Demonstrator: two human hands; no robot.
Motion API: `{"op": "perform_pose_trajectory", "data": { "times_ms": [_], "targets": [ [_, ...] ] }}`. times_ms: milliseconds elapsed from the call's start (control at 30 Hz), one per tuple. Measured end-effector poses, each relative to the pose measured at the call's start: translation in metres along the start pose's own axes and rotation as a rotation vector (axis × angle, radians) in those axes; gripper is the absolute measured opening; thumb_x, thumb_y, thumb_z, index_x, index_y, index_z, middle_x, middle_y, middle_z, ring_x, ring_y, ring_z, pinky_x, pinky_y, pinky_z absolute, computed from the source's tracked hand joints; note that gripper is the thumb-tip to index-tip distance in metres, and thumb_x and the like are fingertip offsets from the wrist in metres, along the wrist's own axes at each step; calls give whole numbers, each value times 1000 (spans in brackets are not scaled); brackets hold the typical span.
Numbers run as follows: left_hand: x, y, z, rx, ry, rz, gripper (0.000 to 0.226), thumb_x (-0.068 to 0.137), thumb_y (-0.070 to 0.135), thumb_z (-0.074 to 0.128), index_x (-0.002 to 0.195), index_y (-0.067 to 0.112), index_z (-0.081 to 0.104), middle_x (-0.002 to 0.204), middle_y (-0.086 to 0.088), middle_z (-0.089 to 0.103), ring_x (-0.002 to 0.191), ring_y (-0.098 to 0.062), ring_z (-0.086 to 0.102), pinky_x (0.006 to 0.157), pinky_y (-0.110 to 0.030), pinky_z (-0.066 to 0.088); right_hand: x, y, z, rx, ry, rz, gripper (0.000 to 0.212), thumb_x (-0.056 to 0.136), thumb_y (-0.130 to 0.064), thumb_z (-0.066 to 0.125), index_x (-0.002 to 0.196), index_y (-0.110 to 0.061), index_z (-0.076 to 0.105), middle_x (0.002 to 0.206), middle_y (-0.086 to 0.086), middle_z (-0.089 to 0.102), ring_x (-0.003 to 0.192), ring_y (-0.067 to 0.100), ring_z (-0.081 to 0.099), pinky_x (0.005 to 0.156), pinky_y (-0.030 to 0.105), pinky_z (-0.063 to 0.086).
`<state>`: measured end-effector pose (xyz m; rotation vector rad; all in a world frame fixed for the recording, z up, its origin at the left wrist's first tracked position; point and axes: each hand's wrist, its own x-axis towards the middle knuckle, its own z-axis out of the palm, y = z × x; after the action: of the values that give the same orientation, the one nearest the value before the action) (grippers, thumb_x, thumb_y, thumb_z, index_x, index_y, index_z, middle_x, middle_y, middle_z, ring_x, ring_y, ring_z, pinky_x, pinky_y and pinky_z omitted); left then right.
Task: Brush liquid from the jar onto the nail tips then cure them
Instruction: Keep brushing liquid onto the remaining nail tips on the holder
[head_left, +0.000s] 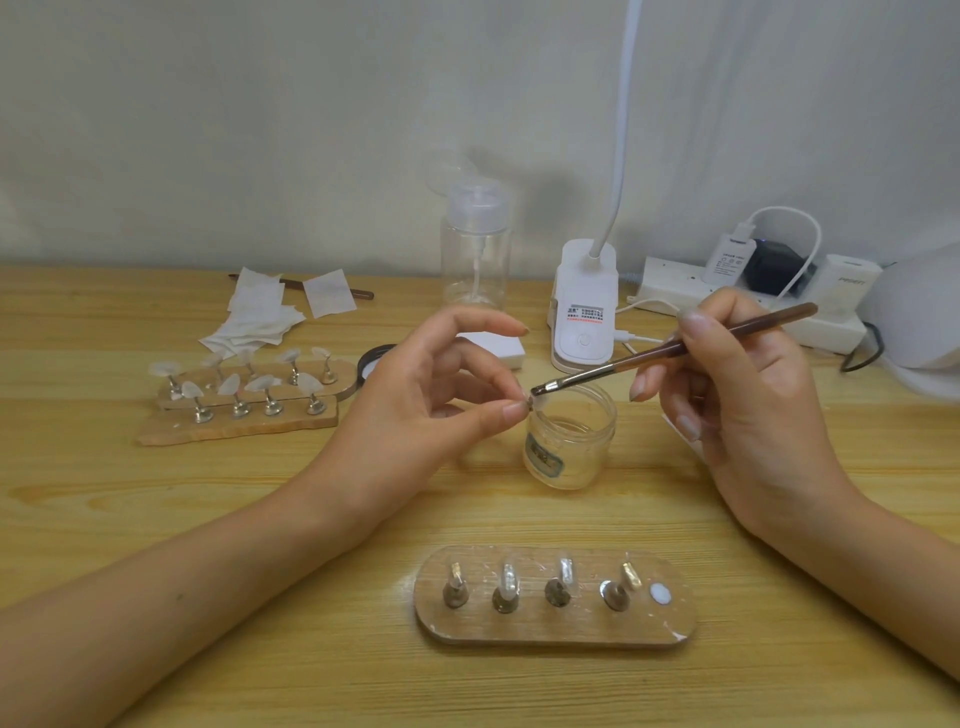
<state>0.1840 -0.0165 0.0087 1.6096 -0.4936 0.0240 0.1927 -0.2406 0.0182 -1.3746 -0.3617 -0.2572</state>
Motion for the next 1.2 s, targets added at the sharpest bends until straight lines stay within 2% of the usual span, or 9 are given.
{"op": "perform_pose_trajectory", "data": {
  "times_ms": [200, 367, 533, 700, 800, 900, 1000, 1100, 1200],
  "targets": [
    [0, 1, 0, 7, -5, 4, 44, 85, 4, 74, 123, 22, 60, 83, 3, 69, 79, -6, 65, 66, -22, 49, 2, 2, -3, -28, 96, 62, 33, 101, -19, 49, 69, -25, 48, 60, 8, 64, 36, 11, 33, 39, 18, 22],
    [-1, 1, 0, 12, -7, 4, 44, 85, 5, 74, 123, 23, 61, 84, 3, 69, 79, -5, 64, 66, -21, 49, 1, 1, 0, 12, -16, 43, 25, 94, -31, 57, 69, -28, 54, 66, 10, 68, 37, 11, 35, 39, 16, 30],
    [-1, 1, 0, 12, -6, 2, 45, 85, 6, 74, 124, 23, 61, 85, 2, 69, 82, -6, 65, 67, -21, 50, 2, 1, -4, -29, 95, 119, 26, 99, -22, 50, 75, -19, 44, 62, 10, 64, 36, 11, 32, 36, 17, 25],
    [-1, 1, 0, 14, -8, 1, 45, 85, 6, 74, 124, 23, 60, 84, 3, 69, 81, -5, 65, 67, -20, 50, 0, 0, -1, 22, -11, 65, 25, 96, -31, 55, 73, -23, 50, 66, 9, 68, 37, 11, 34, 40, 19, 27],
    [-1, 1, 0, 17, -6, -1, 45, 85, 5, 74, 124, 23, 60, 85, 2, 69, 82, -6, 65, 68, -20, 50, 0, 1, -1, -34, 29, 108, 24, 94, -32, 55, 71, -26, 52, 66, 10, 67, 38, 11, 34, 38, 19, 25],
    [-1, 2, 1, 12, -9, 0, 45, 84, 6, 74, 124, 22, 60, 85, 2, 69, 81, -6, 65, 68, -20, 50, 2, 2, -4, -51, 87, 117, 27, 101, -24, 49, 74, -22, 48, 64, 9, 66, 37, 11, 33, 38, 25, 19],
    [-1, 1, 0, 5, -12, -3, 45, 85, 5, 74, 124, 21, 60, 84, 3, 69, 81, -6, 64, 68, -20, 49, 1, 1, -2, -12, 4, 36, 28, 100, -26, 49, 72, -26, 52, 66, 9, 68, 37, 11, 37, 40, 30, 19],
    [0, 0, 0, 2, -13, -6, 45, 86, 4, 74, 125, 22, 60, 84, 3, 68, 81, -6, 64, 67, -20, 48, 1, 1, -1, -23, -10, 25, 29, 98, -26, 51, 70, -30, 54, 66, 10, 68, 37, 12, 38, 37, 19, 25],
    [-1, 0, 0, 4, -12, -7, 45, 85, 6, 74, 125, 22, 60, 85, 3, 69, 81, -6, 64, 66, -18, 47, 2, 2, -4, -41, 61, 53, 29, 102, -20, 48, 73, -24, 50, 63, 10, 66, 36, 12, 35, 35, 20, 23]
  ]
}}
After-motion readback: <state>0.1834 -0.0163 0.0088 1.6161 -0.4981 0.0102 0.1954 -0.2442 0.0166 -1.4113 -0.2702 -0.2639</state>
